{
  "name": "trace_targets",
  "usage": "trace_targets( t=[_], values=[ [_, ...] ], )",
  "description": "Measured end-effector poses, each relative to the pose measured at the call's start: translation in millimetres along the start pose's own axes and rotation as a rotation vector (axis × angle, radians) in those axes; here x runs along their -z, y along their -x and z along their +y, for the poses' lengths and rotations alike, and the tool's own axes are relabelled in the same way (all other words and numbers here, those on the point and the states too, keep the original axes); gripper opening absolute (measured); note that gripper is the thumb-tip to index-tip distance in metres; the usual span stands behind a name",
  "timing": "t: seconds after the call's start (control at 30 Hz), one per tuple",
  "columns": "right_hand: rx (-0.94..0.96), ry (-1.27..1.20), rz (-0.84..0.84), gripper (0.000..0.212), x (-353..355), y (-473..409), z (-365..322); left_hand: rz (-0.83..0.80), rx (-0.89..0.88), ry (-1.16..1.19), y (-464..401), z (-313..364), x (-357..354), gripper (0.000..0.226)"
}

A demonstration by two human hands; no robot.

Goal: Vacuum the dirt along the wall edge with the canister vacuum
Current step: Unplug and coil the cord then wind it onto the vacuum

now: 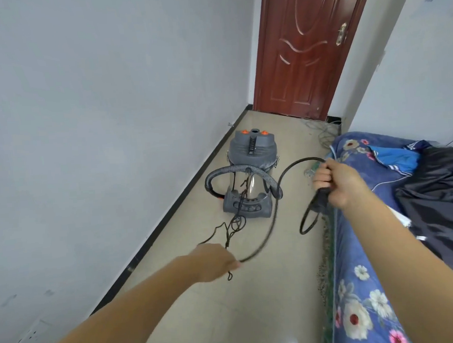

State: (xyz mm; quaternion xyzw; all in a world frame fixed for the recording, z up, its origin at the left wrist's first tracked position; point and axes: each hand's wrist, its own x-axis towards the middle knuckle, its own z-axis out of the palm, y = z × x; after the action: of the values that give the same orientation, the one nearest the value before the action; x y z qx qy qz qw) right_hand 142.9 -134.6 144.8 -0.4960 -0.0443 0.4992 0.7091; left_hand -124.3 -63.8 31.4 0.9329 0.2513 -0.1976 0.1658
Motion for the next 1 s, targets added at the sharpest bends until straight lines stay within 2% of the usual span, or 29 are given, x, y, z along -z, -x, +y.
trace_targets(
  t=[0.07,0.1,0.2,0.27,0.37,0.43,0.5,0.57,0.67,0.8,0.87,1.0],
  values=[
    [0.046,0.264,-0.060,0.027,-33.3,9.7,30.7,-0.070,-0.126,-0.131,-7.3,30.8,11.2,0.054],
    [0.105,0.536,-0.108,0.022,-46.7,14.9,49.8,-0.046,-0.156,-0.134,-11.5,41.5,16.7,0.054],
    [0.361,1.521,-0.318,0.021,-58.3,23.9,100.0,0.140,-0.142,-0.041,-16.1,50.1,34.3,0.052],
    [0.410,1.736,-0.409,0.026,-51.5,26.7,111.4,0.273,-0.150,0.014,-14.4,41.0,39.1,0.044],
    [0.232,1.659,-0.465,0.031,-42.1,27.8,108.3,0.418,-0.159,0.152,-7.7,25.5,40.8,0.038],
    [0.126,1.652,-0.569,0.030,-40.3,27.3,103.1,0.449,-0.179,0.362,-7.3,12.9,43.5,0.034],
    [-0.038,1.409,-0.577,0.038,-36.8,23.3,90.8,0.474,-0.211,0.639,-9.1,0.3,43.9,0.034],
    [-0.097,1.292,-0.606,0.034,-29.3,19.8,66.3,0.529,-0.168,0.770,-10.7,-11.0,40.5,0.039],
    [-0.029,0.939,-0.568,0.021,-7.1,20.8,16.1,0.595,-0.071,0.800,-12.2,-32.8,29.5,0.047],
    [0.149,0.429,-0.334,0.029,24.6,20.6,-43.7,0.618,0.095,0.774,-12.4,-63.7,3.8,0.048],
    [0.154,0.269,-0.266,0.026,31.7,15.9,-54.7,0.583,0.139,0.732,-12.9,-69.4,-10.0,0.045],
    [0.098,0.116,-0.132,0.037,23.6,2.2,-43.0,0.463,0.188,0.678,-7.2,-57.3,-20.9,0.044]
  ],
)
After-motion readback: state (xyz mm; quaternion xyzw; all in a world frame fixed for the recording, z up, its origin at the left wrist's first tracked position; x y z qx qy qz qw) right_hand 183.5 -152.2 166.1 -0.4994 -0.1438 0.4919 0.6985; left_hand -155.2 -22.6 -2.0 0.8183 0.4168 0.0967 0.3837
